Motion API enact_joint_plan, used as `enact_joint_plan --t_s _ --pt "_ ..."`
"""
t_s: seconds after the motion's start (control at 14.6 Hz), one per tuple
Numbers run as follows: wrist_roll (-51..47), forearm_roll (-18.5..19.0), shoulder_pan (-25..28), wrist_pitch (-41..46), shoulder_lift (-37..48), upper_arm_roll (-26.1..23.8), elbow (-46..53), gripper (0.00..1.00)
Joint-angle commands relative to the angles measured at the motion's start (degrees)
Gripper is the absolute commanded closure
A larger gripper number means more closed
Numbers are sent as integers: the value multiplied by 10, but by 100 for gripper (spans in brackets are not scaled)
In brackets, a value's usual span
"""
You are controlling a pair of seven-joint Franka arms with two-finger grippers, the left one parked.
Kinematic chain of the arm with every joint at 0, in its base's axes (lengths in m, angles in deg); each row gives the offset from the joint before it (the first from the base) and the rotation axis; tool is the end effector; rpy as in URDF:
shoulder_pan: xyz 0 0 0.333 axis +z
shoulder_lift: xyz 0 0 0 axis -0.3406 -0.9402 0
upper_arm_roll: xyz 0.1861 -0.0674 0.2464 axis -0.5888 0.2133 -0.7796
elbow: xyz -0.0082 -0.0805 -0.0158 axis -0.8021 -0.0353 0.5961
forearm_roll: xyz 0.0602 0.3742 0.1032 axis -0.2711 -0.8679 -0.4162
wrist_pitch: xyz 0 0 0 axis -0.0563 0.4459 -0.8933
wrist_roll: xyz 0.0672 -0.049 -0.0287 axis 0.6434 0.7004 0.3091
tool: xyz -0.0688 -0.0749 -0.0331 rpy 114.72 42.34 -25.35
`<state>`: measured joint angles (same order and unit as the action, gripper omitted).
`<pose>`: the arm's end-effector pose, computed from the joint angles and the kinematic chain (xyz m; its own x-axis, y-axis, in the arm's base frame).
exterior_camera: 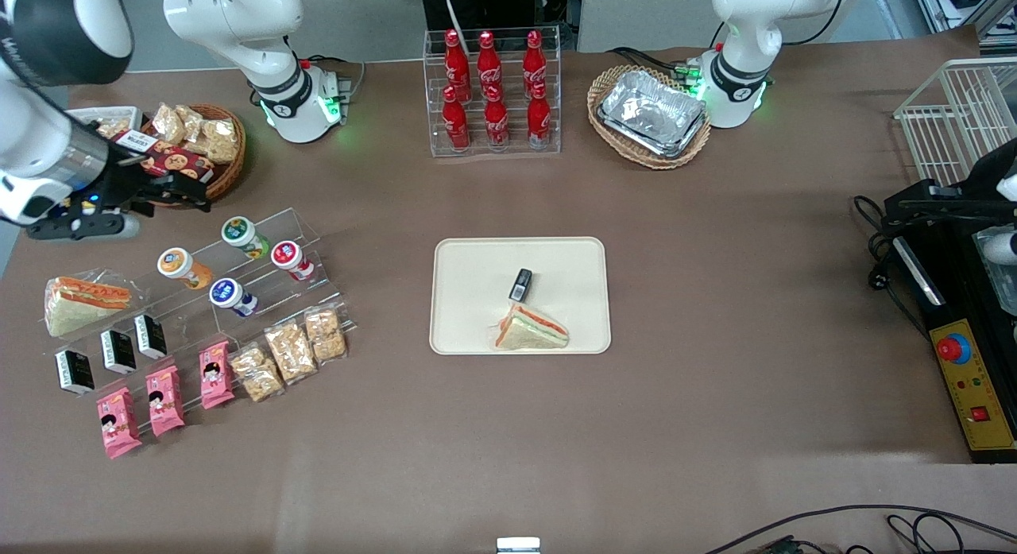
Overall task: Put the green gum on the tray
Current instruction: 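Move the right gripper down to the green-labelled gum bottle on the stand, then close the right gripper on the green gum bottle and lift it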
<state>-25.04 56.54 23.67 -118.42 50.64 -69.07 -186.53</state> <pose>0.4808 0.0096 0.5417 0.9901 0.0099 -0.1398 0.0006 -0.9978 -0.0667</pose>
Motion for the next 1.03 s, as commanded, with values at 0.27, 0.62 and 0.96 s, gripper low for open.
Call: enact_joint_plan --t_s 0.27,0.62,0.96 --pt "7 5 6 -171 43 2 -200 0" --pt "34 4 1 -256 25 7 -251 0" --pt "57 4 1 -299 17 7 -287 23"
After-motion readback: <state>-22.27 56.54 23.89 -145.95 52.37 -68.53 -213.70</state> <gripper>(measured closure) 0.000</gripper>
